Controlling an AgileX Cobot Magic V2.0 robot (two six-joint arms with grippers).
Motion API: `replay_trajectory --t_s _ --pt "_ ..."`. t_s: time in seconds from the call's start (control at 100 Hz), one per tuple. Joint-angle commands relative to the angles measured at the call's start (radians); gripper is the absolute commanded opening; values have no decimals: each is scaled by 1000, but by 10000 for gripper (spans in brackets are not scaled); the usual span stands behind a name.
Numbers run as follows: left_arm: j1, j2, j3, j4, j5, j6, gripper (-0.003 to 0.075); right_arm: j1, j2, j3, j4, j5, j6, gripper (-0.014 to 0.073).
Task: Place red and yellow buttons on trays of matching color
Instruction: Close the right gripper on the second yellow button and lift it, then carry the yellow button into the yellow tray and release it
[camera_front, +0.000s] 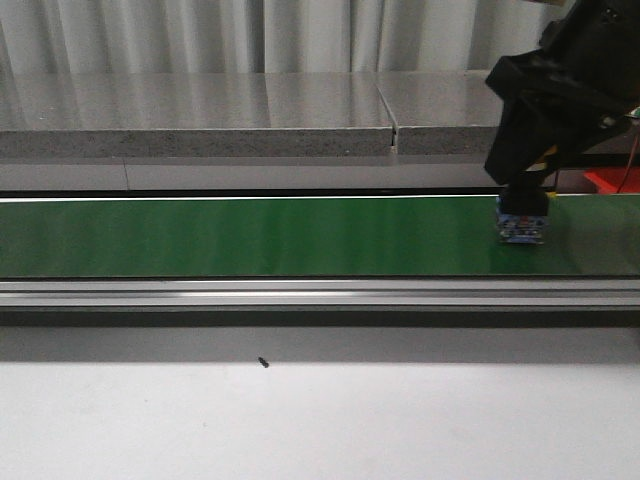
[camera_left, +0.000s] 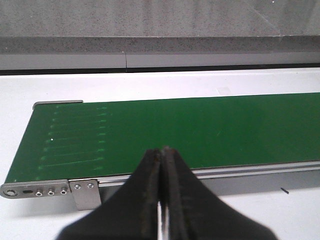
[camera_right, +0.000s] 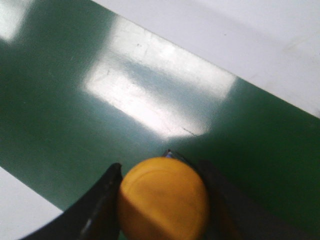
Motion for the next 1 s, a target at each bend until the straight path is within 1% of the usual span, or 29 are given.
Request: replay_trajectory --t_s 0.0,0.19,0.33,0.47,0.53,0.59,0.68,0.73,0.85,0.99 --pt "-9 5 -28 -17 -69 0 -20 -45 -88 -34 9 22 34 216" --pt "-9 5 -28 -17 -69 0 -20 -207 -215 -34 -12 116 102 216" --pt "-9 5 -28 -17 -69 0 -20 -369 -276 -34 -12 153 112 216" --pt "-9 5 -28 -17 -69 0 -20 -546 -289 -34 -13 209 112 216" --pt "-9 5 -28 -17 -69 0 -20 -618 -289 -32 -11 208 112 216" --pt "-9 5 -28 -17 -69 0 -20 -676 -288 -27 -11 159 112 216" --pt "-9 5 -28 -17 -69 0 -20 -737 -284 -15 -11 63 112 216" --pt "-9 5 -28 -17 -69 0 -20 -766 -274 -14 -11 41 112 216" --pt "-9 5 -28 -17 -69 0 -20 -808 -233 -13 -10 45 112 216" --pt "-9 5 -28 -17 -69 0 -20 -812 -169 -9 -32 79 112 216"
